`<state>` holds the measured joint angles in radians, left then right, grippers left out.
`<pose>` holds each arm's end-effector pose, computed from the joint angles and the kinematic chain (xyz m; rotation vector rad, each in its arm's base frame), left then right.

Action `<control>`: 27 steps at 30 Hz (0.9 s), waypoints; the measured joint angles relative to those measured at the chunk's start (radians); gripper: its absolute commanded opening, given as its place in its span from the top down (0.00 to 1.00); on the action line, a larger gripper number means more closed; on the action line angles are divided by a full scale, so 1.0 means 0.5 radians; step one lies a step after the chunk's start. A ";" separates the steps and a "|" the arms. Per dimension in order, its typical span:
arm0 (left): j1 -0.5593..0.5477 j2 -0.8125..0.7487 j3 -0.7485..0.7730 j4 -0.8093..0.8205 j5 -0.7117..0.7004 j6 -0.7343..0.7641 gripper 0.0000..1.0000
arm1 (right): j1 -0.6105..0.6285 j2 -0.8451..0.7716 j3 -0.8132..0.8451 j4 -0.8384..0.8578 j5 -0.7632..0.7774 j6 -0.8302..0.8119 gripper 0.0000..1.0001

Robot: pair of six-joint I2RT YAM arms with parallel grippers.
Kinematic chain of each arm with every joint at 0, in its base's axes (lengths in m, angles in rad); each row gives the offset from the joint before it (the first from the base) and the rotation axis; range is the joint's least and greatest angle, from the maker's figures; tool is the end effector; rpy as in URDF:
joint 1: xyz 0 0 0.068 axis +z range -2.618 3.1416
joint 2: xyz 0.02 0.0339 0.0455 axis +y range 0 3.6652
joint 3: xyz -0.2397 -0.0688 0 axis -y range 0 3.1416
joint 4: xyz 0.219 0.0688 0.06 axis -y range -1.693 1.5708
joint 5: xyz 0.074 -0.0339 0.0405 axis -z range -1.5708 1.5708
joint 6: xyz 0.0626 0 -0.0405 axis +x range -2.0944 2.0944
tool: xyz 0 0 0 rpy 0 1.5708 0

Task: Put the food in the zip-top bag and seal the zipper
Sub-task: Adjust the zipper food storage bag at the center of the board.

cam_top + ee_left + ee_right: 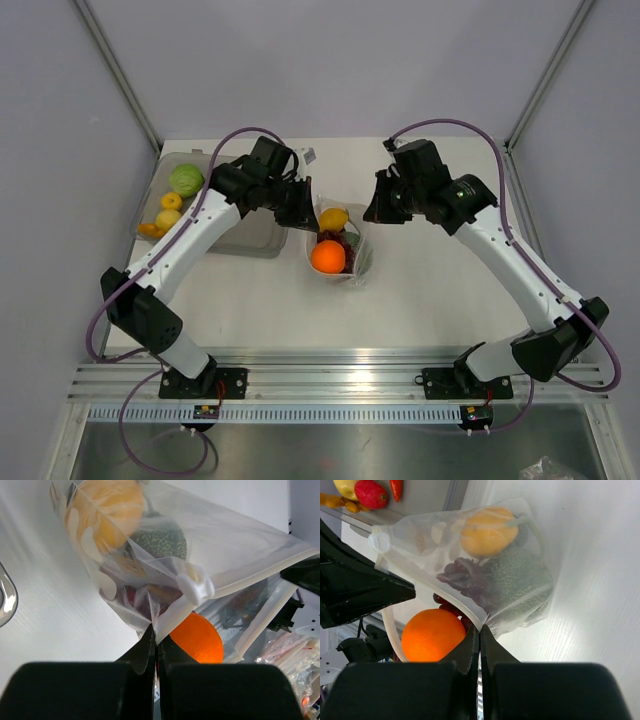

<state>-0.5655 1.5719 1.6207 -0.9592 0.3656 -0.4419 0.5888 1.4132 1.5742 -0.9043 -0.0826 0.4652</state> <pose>0.2559 -0.1889 0.3192 0.3257 2.5904 -0.8529 0.2378 0.1650 0.3523 -0.1913 2.3876 0.6144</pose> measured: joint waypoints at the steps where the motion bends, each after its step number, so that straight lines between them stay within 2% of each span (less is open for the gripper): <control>1: 0.012 0.031 0.038 0.002 0.026 -0.009 1.00 | -0.009 0.025 0.024 0.002 -0.024 -0.002 1.00; 5: 0.089 0.240 0.201 0.036 0.139 -0.062 1.00 | -0.090 0.156 0.061 0.039 -0.143 -0.005 1.00; 9: 0.144 0.385 0.223 0.098 0.198 -0.154 1.00 | -0.235 0.329 0.095 0.076 -0.243 -0.012 1.00; 14: 0.149 0.410 0.223 0.193 0.252 -0.282 1.00 | -0.320 0.500 0.223 0.089 -0.246 -0.033 1.00; 21: 0.156 0.410 0.208 0.334 0.262 -0.481 1.00 | -0.317 0.493 0.244 0.088 -0.242 -0.043 0.96; 23: 0.164 0.410 0.194 0.374 0.262 -0.539 1.00 | -0.317 0.474 0.244 0.079 -0.241 -0.044 0.89; 24: 0.168 0.409 0.183 0.394 0.262 -0.559 1.00 | -0.317 0.459 0.243 0.074 -0.240 -0.044 0.79; 27: 0.182 0.409 0.137 0.462 0.263 -0.635 1.00 | -0.317 0.390 0.241 0.067 -0.237 -0.051 0.69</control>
<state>-0.4744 1.7763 1.6894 -0.7280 0.4973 -0.7593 0.4301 1.6081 1.6947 -0.8707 -0.2012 0.4397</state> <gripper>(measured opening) 0.005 0.260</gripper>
